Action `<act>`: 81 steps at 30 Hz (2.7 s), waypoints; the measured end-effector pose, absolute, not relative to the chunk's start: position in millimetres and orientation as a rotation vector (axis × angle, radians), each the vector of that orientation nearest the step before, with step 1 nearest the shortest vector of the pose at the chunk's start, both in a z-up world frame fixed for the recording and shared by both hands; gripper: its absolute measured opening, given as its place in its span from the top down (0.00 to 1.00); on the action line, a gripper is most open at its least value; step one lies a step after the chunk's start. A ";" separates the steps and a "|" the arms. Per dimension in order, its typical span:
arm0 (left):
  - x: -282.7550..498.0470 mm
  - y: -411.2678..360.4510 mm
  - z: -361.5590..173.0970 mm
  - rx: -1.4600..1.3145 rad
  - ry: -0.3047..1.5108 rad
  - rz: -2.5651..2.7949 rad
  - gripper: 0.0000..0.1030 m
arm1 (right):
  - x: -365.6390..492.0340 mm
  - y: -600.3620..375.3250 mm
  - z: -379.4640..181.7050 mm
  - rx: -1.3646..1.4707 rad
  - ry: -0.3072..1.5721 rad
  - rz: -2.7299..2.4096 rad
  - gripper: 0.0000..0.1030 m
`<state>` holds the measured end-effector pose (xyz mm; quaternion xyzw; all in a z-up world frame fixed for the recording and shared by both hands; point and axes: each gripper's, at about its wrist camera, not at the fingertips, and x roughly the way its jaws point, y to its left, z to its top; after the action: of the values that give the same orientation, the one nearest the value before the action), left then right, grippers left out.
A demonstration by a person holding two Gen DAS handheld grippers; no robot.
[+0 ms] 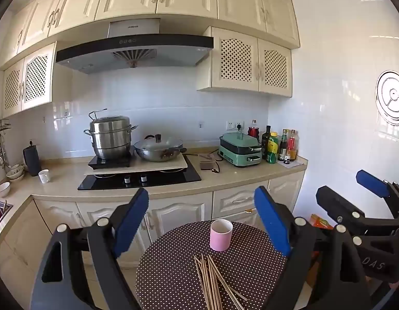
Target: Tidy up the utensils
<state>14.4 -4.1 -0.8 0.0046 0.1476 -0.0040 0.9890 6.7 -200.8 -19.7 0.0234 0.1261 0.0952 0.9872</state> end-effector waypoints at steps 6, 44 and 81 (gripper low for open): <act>18.9 -3.2 -2.8 0.007 0.305 -0.006 0.20 | 12.5 -199.0 -25.8 0.046 0.263 0.195 0.06; 109.7 18.7 -39.3 0.007 0.420 0.004 0.20 | 100.8 -179.5 -51.2 0.053 0.397 0.224 0.06; 273.4 26.3 -393.3 -0.058 1.411 -0.051 0.48 | 258.2 -170.6 -349.8 0.023 1.255 0.411 0.45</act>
<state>273.4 26.3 -393.3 -0.0268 0.6484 -0.0237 0.7605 258.2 -170.6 -349.8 0.0109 0.5830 0.1909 0.7897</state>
